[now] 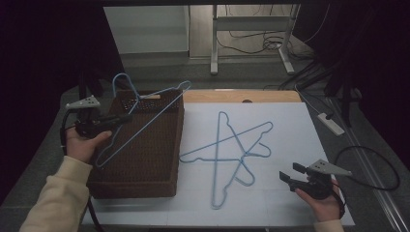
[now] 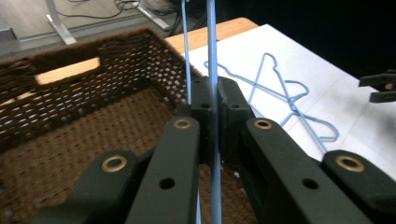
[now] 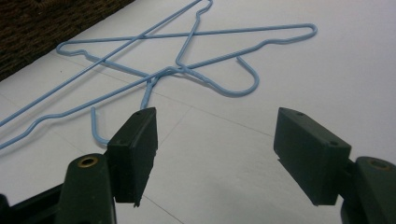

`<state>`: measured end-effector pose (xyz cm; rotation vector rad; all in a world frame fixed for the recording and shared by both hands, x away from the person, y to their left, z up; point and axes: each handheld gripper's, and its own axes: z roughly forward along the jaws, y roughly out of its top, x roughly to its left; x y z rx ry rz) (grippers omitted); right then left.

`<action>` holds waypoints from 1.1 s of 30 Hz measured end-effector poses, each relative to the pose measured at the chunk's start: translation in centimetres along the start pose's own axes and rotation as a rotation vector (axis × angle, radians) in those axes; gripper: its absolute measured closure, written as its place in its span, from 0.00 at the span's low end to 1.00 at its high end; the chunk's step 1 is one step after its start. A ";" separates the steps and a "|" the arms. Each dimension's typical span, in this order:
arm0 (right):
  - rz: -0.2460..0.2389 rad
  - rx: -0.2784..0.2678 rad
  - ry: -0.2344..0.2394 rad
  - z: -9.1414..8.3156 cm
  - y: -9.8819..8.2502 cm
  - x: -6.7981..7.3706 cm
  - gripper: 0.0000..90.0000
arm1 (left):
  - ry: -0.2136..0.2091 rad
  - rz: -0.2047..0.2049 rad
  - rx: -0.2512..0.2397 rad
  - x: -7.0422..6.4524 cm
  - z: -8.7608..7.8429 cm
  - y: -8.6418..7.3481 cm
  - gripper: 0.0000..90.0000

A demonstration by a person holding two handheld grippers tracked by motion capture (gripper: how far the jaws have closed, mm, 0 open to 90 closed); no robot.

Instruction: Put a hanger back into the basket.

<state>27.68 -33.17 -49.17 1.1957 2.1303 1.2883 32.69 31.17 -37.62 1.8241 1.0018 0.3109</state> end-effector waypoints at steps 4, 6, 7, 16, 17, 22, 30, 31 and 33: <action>-0.001 0.004 -0.003 0.1 0.0 0.0 0.35 | 0.027 -0.006 0.021 0.8 -0.2 -0.5 0.97; -0.003 0.005 -0.003 0.1 0.0 0.0 0.35 | 0.036 -0.013 0.026 1.1 -0.2 -0.7 0.97; -0.003 0.005 -0.003 0.1 0.0 0.1 0.35 | 0.043 -0.018 0.027 1.2 -0.2 -0.8 0.97; -0.007 0.012 -0.006 0.1 0.0 0.1 0.35 | 0.057 -0.016 0.062 2.1 0.2 -1.9 0.97; -0.007 0.013 -0.005 0.1 0.0 0.1 0.35 | 0.058 -0.017 0.071 2.2 0.3 -2.0 0.97; -0.011 0.018 -0.005 0.1 0.0 0.2 0.35 | 0.064 -0.018 0.107 2.6 1.3 -2.5 0.97; -0.015 0.026 -0.006 0.3 -0.1 0.2 0.35 | 0.085 0.012 0.181 3.0 3.7 -3.1 0.97; -0.015 0.025 -0.006 0.3 -0.1 0.2 0.35 | 0.086 0.012 0.181 3.0 3.7 -3.1 0.97; -0.015 0.026 -0.006 0.3 -0.1 0.2 0.35 | 0.091 0.006 0.179 3.2 3.7 -3.2 0.97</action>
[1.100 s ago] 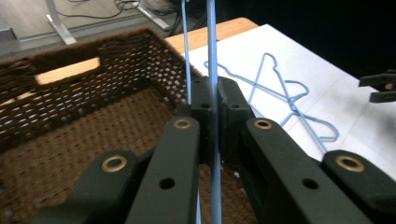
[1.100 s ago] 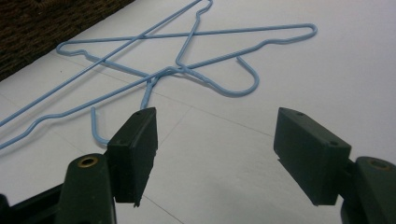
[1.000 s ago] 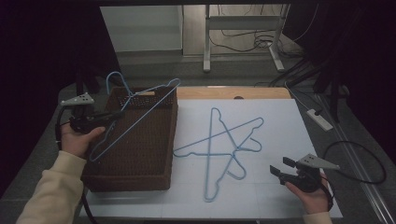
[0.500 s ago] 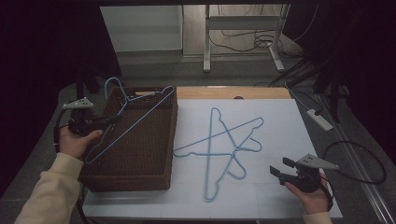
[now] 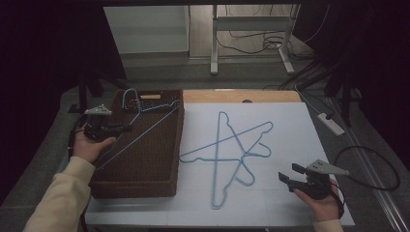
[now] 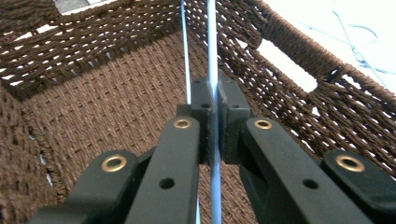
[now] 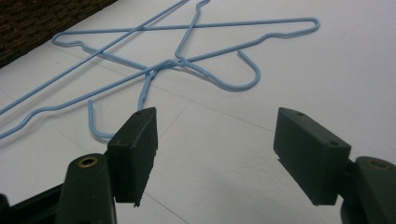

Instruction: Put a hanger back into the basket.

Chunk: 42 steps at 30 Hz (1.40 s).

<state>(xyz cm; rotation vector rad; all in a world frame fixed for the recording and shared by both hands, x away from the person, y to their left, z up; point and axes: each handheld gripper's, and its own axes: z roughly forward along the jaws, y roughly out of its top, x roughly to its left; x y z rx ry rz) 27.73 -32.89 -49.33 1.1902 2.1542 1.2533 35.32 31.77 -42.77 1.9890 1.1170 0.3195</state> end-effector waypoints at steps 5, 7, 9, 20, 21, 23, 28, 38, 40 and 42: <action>-0.004 0.003 0.001 0.1 0.0 0.1 0.35 | 0.020 -0.005 0.044 0.4 0.5 -0.8 0.97; -0.006 0.004 0.001 0.0 0.0 0.1 0.35 | 0.025 -0.002 0.060 0.4 0.9 -1.1 0.97; -0.005 0.004 0.000 0.1 0.0 0.1 0.35 | 0.026 -0.003 0.050 0.4 1.2 -1.3 0.97; -0.006 0.010 0.003 0.1 0.0 0.1 0.35 | 0.096 0.031 0.181 0.2 2.5 -1.6 0.96; -0.006 0.010 0.003 0.1 0.0 0.1 0.35 | 0.115 0.043 0.205 0.0 2.8 -1.6 0.96; -0.006 0.011 0.005 0.1 0.0 0.1 0.35 | 0.159 0.051 0.243 -0.2 3.2 -1.6 0.96; -0.008 0.018 0.008 0.3 0.0 0.2 0.35 | 0.242 0.039 0.308 -0.1 3.9 -1.6 0.96; -0.012 0.023 0.012 0.3 0.0 0.2 0.34 | 0.333 0.013 0.310 -0.1 4.1 -1.5 0.82; -0.010 0.024 0.012 0.3 -0.1 0.2 0.34 | 0.357 0.019 0.297 -0.2 3.9 -1.5 0.70; -0.010 0.024 0.012 0.3 -0.1 0.2 0.34 | 0.359 0.015 0.261 -0.4 3.3 -1.3 0.61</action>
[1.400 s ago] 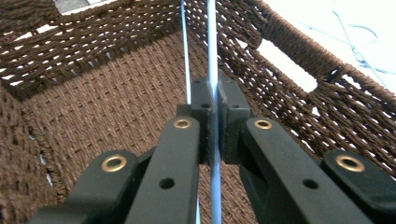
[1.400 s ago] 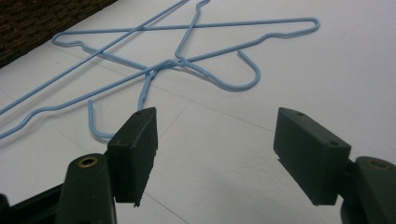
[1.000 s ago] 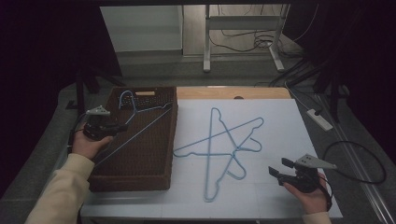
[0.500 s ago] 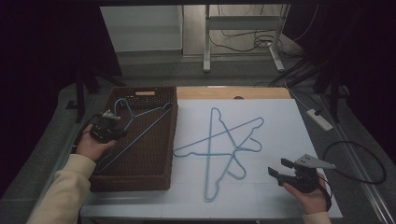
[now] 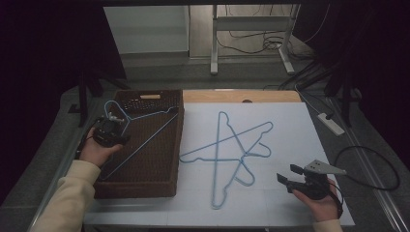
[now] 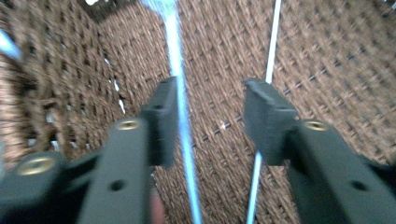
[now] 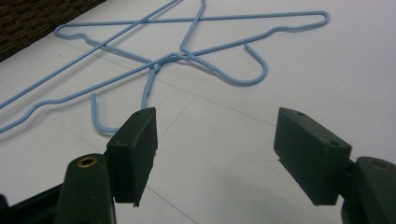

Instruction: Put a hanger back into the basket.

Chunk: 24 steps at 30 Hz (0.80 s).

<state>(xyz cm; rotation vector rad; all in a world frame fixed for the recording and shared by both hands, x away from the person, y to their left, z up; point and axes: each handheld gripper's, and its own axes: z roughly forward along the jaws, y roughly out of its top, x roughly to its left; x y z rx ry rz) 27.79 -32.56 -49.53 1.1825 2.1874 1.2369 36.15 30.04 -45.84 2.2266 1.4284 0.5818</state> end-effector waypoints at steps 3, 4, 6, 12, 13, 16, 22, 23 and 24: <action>0.000 0.001 0.000 0.0 0.0 0.0 0.34 | -0.027 -0.014 -0.051 -0.1 -1.2 0.0 0.46; 0.000 0.002 0.000 0.0 0.0 0.0 0.34 | -0.027 -0.014 -0.051 -0.1 -1.2 0.0 0.43; 0.000 0.002 0.000 0.0 0.0 0.0 0.34 | -0.043 -0.015 -0.097 -0.3 -2.5 -0.2 0.41; 0.002 0.000 0.000 0.0 0.1 -0.1 0.34 | -0.116 -0.031 -0.198 -1.3 -5.3 -0.7 0.37; 0.003 -0.002 0.001 0.0 0.1 -0.1 0.34 | -0.131 -0.023 -0.216 -1.6 -5.7 -0.8 0.37; 0.003 -0.005 0.002 0.1 0.1 -0.1 0.34 | -0.168 0.005 -0.269 -2.7 -6.6 -1.0 0.36; 0.004 -0.008 0.004 0.0 0.2 -0.2 0.34 | -0.248 0.044 -0.336 -5.3 -8.0 -1.3 0.36; 0.002 -0.009 0.003 0.0 0.2 -0.2 0.34 | -0.261 0.055 -0.343 -5.8 -8.2 -1.3 0.36; 0.001 -0.011 0.004 -0.1 0.2 -0.2 0.34 | -0.272 0.069 -0.349 -6.3 -8.3 -1.4 0.35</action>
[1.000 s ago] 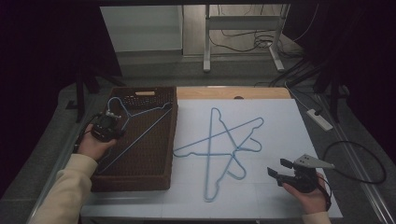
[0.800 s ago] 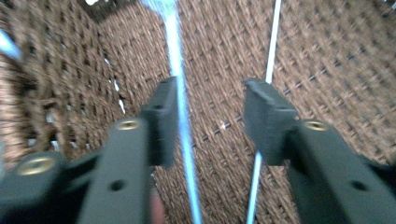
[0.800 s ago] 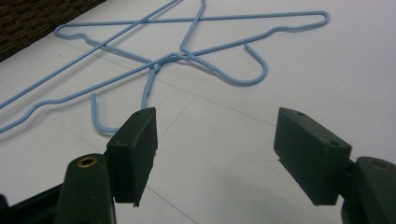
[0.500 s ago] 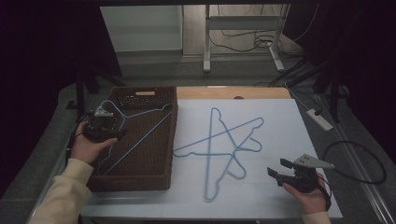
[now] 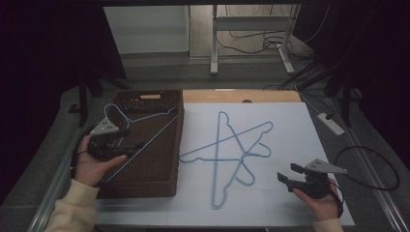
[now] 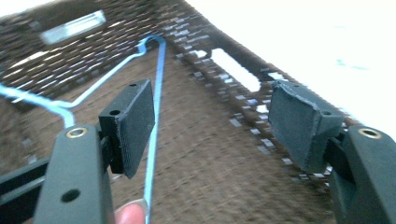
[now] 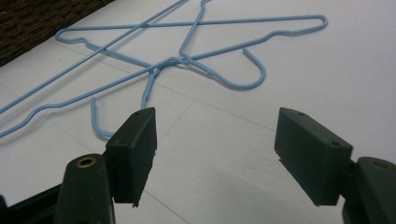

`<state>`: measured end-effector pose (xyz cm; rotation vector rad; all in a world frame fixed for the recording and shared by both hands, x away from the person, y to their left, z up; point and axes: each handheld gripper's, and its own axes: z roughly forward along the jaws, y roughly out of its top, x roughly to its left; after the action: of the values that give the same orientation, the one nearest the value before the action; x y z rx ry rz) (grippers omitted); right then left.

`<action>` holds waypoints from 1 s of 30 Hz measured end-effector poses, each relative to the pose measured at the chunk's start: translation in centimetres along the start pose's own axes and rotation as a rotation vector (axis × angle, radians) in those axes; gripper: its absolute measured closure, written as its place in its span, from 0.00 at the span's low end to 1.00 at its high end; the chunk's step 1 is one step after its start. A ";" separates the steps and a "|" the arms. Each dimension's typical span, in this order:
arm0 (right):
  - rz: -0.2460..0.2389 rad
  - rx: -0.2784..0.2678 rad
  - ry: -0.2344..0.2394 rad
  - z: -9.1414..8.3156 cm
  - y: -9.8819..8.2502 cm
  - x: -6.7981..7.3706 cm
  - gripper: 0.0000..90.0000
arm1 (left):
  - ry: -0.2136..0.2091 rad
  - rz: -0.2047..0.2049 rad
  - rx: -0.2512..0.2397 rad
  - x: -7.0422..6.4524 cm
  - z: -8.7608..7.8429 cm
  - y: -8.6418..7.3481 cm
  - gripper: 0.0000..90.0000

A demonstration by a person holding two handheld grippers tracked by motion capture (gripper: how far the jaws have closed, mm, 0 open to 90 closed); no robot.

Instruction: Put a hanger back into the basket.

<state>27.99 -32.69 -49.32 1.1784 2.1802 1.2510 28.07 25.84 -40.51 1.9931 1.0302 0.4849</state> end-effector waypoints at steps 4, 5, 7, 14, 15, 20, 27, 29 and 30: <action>-0.003 -0.004 -0.001 0.0 0.1 0.1 0.34 | -0.041 0.022 -0.035 -1.7 0.0 0.1 0.35; -0.006 -0.004 0.002 -0.1 0.1 0.2 0.34 | -0.050 0.025 -0.044 -2.1 0.1 0.1 0.35; -0.009 -0.007 0.002 -0.1 0.2 0.2 0.34 | -0.066 0.028 -0.055 -2.9 0.3 0.0 0.34; -0.019 -0.005 0.007 0.3 0.5 0.3 0.34 | -0.093 0.035 -0.080 -5.0 0.5 -0.2 0.34; -0.022 -0.003 0.007 0.4 0.5 0.3 0.34 | -0.106 0.031 -0.091 -5.2 0.4 -0.3 0.34; -0.028 -0.004 0.009 0.4 0.6 0.5 0.34 | -0.138 0.022 -0.121 -6.1 0.2 -0.9 0.34; -0.036 0.002 0.012 0.5 0.6 0.7 0.34 | -0.136 0.033 -0.101 -6.7 1.0 -1.7 0.34; -0.037 -0.003 0.014 0.5 0.7 0.7 0.34 | -0.100 0.031 -0.094 -6.6 1.1 -2.0 0.34; -0.036 -0.006 0.013 0.5 0.7 0.7 0.34 | -0.112 0.017 -0.099 -6.5 1.0 -2.1 0.34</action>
<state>28.28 -31.65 -48.94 1.1262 2.1956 1.2530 23.85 20.77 -42.61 1.9199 0.9039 0.4211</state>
